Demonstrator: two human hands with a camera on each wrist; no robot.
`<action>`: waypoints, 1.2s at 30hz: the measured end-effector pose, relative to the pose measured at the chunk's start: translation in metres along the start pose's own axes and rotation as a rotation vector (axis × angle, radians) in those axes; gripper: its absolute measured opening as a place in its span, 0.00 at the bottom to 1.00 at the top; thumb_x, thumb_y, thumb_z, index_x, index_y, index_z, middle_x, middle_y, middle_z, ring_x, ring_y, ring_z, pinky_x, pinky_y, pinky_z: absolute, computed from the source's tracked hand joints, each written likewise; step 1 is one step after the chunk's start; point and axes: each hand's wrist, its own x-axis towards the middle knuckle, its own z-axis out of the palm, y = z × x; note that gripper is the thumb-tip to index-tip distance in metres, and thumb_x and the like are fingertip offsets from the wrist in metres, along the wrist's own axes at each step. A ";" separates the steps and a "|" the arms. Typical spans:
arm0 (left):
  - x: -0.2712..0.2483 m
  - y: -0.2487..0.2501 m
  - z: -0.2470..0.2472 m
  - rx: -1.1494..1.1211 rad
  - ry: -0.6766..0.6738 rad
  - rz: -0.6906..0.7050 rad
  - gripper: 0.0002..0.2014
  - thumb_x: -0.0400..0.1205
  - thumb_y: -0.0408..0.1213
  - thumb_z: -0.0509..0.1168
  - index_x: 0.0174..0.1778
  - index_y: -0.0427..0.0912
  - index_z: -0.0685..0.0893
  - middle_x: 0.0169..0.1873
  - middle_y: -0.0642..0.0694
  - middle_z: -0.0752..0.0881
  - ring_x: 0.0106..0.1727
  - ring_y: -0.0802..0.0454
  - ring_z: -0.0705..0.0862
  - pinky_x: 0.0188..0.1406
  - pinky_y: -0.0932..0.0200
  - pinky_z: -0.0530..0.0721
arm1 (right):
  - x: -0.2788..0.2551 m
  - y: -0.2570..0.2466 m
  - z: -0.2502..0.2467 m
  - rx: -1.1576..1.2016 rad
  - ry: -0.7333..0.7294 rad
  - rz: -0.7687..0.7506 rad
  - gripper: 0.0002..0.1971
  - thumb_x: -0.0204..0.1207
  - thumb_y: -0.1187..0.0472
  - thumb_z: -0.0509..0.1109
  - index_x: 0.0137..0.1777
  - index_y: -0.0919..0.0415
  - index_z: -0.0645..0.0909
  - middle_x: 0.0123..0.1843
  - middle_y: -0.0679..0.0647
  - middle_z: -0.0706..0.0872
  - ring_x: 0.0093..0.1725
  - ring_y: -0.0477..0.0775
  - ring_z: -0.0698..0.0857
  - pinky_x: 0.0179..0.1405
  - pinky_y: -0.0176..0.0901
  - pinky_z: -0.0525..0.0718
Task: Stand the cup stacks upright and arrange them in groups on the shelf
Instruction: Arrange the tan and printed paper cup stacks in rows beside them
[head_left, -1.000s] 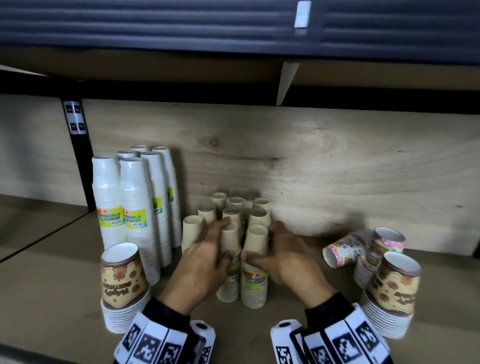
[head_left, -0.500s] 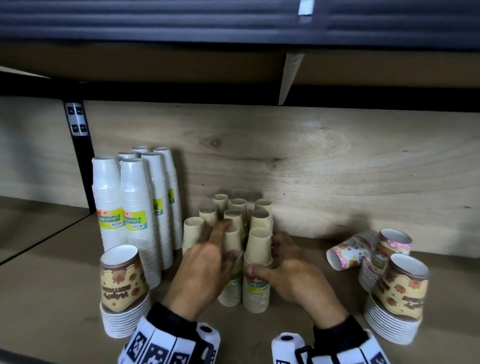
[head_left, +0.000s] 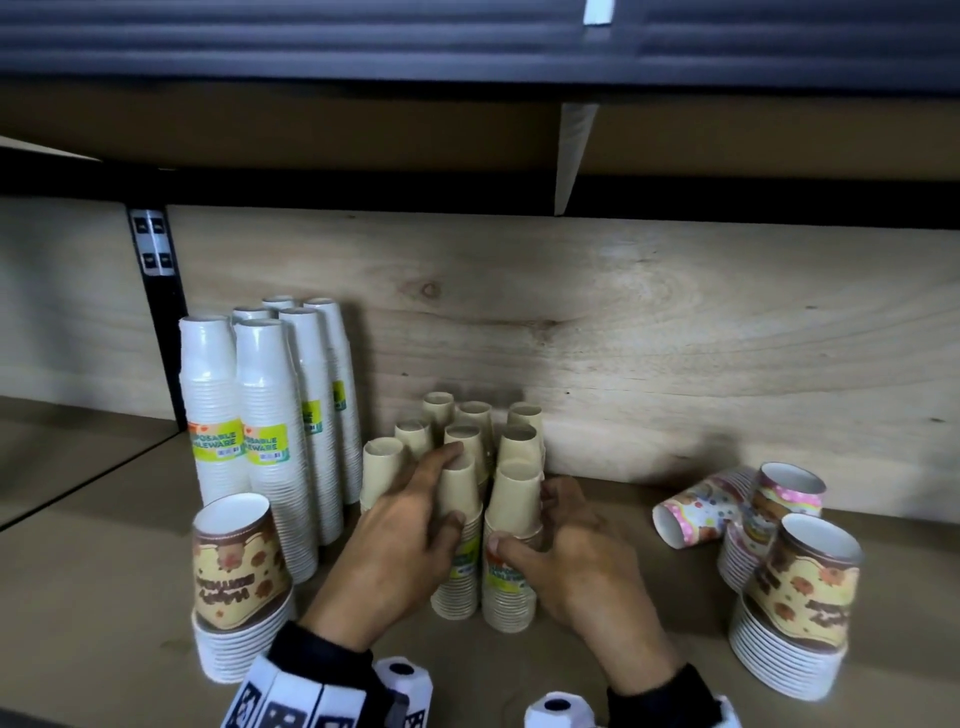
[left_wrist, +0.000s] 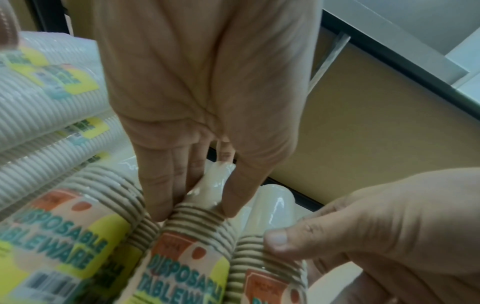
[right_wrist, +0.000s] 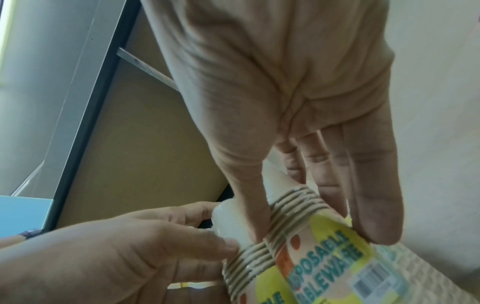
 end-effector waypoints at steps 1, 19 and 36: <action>-0.001 0.001 0.000 0.007 -0.001 -0.008 0.32 0.81 0.43 0.67 0.80 0.62 0.61 0.71 0.53 0.79 0.68 0.50 0.81 0.64 0.54 0.80 | 0.000 0.000 -0.001 0.013 -0.019 0.003 0.27 0.70 0.39 0.74 0.64 0.47 0.71 0.63 0.43 0.86 0.64 0.51 0.83 0.56 0.44 0.80; -0.027 0.004 -0.033 0.014 0.268 -0.094 0.14 0.76 0.46 0.73 0.52 0.61 0.76 0.39 0.60 0.85 0.38 0.67 0.85 0.42 0.60 0.83 | 0.002 0.007 -0.002 -0.075 -0.123 0.016 0.30 0.70 0.37 0.72 0.68 0.47 0.70 0.68 0.46 0.84 0.68 0.53 0.81 0.63 0.46 0.80; 0.000 -0.057 -0.023 0.127 -0.032 -0.320 0.28 0.72 0.48 0.75 0.67 0.56 0.75 0.51 0.52 0.90 0.53 0.50 0.87 0.52 0.56 0.83 | 0.006 0.000 0.003 -0.108 -0.170 0.034 0.30 0.75 0.40 0.71 0.72 0.53 0.68 0.70 0.52 0.81 0.70 0.57 0.78 0.62 0.43 0.76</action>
